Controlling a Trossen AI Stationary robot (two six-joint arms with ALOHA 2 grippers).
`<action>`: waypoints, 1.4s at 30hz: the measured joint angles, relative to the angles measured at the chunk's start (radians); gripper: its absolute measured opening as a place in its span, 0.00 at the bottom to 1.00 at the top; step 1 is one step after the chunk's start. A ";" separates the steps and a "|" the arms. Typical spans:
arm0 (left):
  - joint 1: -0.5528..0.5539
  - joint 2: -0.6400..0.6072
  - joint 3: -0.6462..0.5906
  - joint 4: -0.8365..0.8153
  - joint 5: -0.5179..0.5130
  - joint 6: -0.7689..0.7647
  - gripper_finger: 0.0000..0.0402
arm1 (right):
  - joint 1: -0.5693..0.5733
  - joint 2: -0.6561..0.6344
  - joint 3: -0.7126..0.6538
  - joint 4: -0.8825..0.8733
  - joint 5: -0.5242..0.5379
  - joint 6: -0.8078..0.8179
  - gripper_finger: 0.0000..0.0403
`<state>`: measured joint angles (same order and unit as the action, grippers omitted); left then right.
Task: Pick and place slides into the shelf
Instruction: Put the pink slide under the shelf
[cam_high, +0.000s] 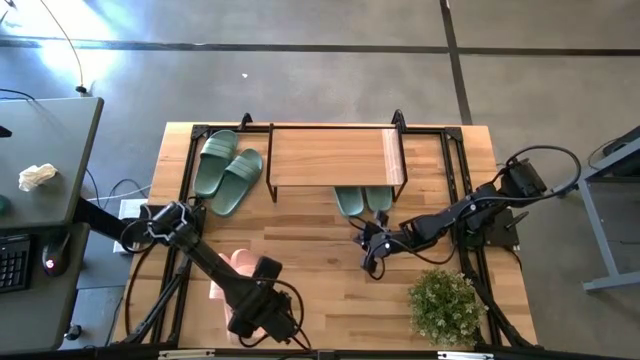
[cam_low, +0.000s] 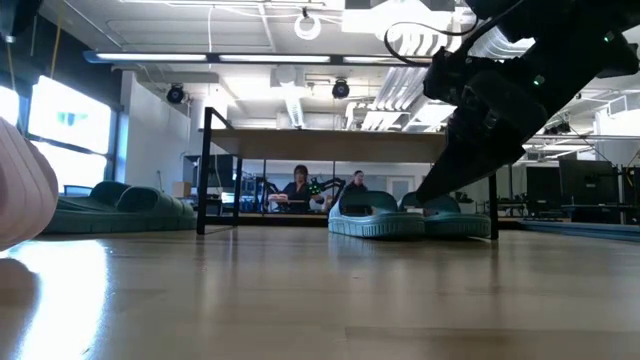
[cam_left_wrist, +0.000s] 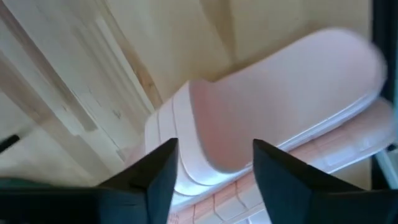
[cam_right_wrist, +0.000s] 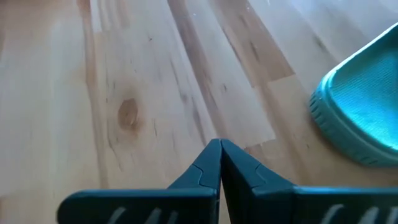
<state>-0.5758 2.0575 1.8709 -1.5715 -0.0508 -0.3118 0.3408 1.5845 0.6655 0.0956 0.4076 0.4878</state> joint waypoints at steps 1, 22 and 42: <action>0.000 0.000 -0.016 0.000 0.001 -0.005 0.51 | 0.000 0.000 0.000 0.000 0.006 -0.002 0.00; 0.000 0.000 -0.226 0.005 -0.048 -0.194 0.49 | 0.000 0.000 0.000 0.000 0.053 -0.022 0.00; 0.000 -0.004 -0.065 0.002 -0.209 -0.246 0.02 | 0.000 0.000 0.000 0.000 0.055 -0.018 0.00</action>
<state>-0.5762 2.0532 1.8059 -1.5696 -0.2596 -0.5575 0.3408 1.5845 0.6655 0.0952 0.4629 0.4699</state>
